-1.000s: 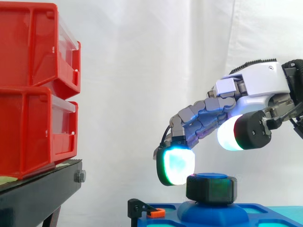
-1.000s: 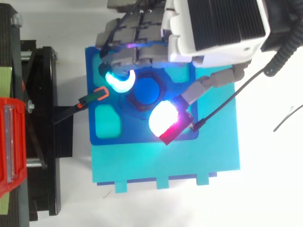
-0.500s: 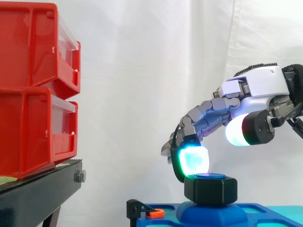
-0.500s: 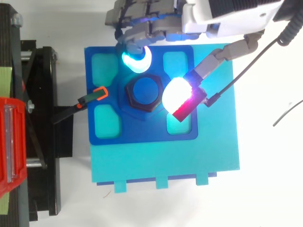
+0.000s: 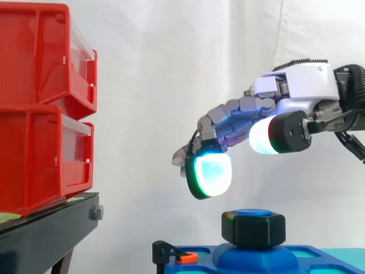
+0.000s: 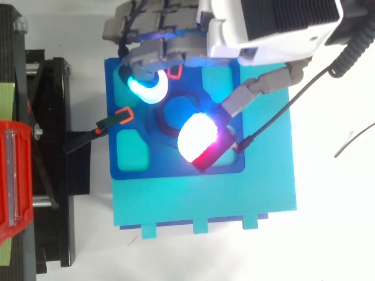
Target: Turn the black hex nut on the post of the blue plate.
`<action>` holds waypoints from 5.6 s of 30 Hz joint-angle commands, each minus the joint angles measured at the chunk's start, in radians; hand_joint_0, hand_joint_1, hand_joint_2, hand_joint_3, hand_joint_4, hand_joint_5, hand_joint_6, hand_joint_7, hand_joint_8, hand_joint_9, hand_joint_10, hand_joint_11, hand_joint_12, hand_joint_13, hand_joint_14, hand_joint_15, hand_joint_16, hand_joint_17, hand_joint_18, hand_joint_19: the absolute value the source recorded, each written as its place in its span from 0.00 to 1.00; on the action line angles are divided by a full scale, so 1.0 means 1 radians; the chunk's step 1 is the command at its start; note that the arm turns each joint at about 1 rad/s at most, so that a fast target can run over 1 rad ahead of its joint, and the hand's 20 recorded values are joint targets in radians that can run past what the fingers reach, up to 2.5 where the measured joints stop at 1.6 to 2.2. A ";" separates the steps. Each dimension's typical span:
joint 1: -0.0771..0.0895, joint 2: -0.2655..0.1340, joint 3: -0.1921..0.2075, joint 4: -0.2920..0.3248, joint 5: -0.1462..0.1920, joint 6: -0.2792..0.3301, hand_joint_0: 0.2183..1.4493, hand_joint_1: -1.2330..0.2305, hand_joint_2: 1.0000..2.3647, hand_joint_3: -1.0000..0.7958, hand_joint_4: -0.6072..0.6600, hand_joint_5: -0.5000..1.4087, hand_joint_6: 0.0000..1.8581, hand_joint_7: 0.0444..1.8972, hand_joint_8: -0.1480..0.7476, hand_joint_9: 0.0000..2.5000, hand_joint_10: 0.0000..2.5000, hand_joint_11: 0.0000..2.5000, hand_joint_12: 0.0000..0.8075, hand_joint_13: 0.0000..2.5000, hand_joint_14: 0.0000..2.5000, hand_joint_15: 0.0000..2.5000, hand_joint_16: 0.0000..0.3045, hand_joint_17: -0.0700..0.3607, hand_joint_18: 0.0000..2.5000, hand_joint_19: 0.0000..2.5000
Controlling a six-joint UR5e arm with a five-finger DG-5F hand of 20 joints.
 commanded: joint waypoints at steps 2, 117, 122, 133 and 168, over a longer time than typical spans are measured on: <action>0.021 -0.001 0.000 0.017 0.044 -0.018 0.22 0.61 0.00 0.28 0.65 0.17 0.27 0.61 0.47 0.16 0.00 0.03 0.46 0.16 0.00 0.04 0.18 0.45 0.10 0.06; 0.097 0.001 -0.074 0.077 0.174 -0.087 0.18 0.73 0.00 0.28 0.66 0.18 0.27 0.58 0.48 0.16 0.00 0.02 0.48 0.15 0.00 0.04 0.19 0.47 0.08 0.06; 0.098 0.001 -0.074 0.061 0.174 -0.087 0.19 0.68 0.00 0.28 0.66 0.18 0.27 0.59 0.48 0.16 0.00 0.02 0.48 0.15 0.00 0.04 0.19 0.47 0.09 0.06; 0.092 0.001 -0.074 0.020 0.168 -0.087 0.20 0.66 0.00 0.28 0.64 0.18 0.27 0.64 0.48 0.17 0.00 0.03 0.47 0.16 0.00 0.04 0.19 0.46 0.09 0.06; 0.006 -0.001 -0.074 0.097 0.001 -0.058 0.20 0.66 0.00 0.28 0.64 0.18 0.29 0.62 0.48 0.17 0.00 0.03 0.47 0.16 0.00 0.04 0.19 0.46 0.09 0.06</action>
